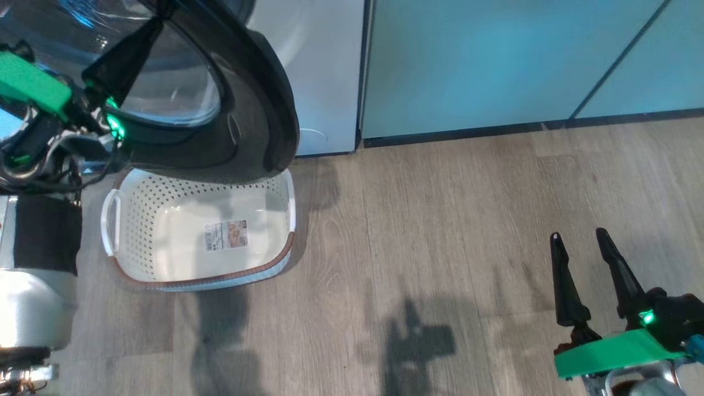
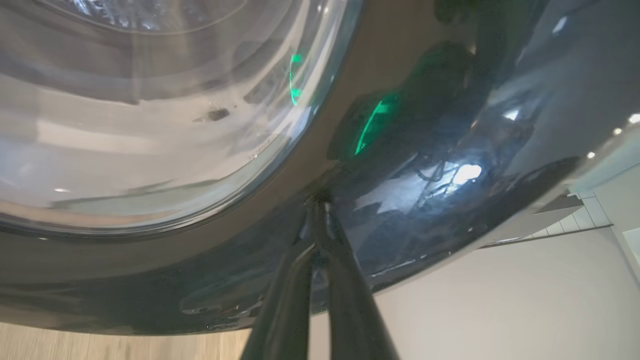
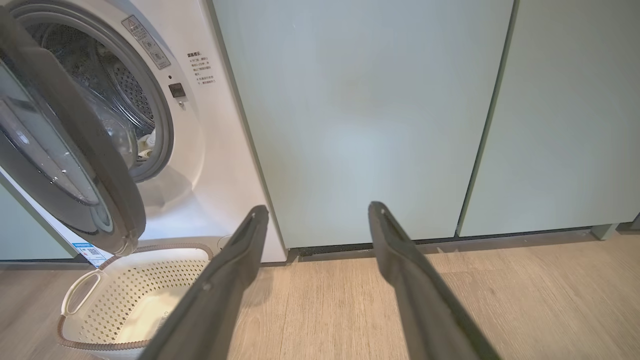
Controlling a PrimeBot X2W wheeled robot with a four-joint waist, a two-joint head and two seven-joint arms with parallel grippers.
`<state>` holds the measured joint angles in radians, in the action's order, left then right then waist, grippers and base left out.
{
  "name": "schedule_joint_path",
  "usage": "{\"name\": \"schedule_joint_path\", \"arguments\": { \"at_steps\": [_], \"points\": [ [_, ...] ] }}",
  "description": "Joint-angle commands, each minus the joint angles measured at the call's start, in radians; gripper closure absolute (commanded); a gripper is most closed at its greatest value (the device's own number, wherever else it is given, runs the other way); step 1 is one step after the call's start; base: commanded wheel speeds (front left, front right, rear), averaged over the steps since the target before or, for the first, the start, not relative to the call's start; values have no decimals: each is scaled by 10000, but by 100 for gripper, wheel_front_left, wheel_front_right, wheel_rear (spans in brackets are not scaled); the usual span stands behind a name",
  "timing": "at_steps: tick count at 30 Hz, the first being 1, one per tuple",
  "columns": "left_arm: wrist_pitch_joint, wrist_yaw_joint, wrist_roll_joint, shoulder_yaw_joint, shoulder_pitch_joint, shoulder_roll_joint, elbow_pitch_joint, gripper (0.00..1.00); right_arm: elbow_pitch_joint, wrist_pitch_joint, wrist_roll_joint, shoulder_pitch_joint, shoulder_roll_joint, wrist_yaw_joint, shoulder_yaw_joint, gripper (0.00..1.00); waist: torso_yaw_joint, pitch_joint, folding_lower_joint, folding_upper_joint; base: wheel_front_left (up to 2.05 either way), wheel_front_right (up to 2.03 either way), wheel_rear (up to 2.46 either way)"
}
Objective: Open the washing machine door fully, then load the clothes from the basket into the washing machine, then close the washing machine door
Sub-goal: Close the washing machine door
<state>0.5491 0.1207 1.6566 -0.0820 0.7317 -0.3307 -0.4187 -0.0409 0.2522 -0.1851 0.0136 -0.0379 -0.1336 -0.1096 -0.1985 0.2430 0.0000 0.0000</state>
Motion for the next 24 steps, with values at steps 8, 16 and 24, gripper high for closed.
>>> {"name": "schedule_joint_path", "arguments": {
  "at_steps": [8,16,24],
  "points": [
    [-250,98,-284,-522,537,-208,640,100,380,95,-181,487,-124,29,-195,0,-203,217,0,0,0,0,0],
    [-333,98,-419,-633,161,-71,1108,100,388,95,-162,374,-124,29,29,0,-65,228,0,0,0,0,0],
    [-1019,99,-866,-898,-571,134,2033,100,409,95,-149,283,-124,29,151,0,202,107,0,0,0,0,0]
  ]
}}
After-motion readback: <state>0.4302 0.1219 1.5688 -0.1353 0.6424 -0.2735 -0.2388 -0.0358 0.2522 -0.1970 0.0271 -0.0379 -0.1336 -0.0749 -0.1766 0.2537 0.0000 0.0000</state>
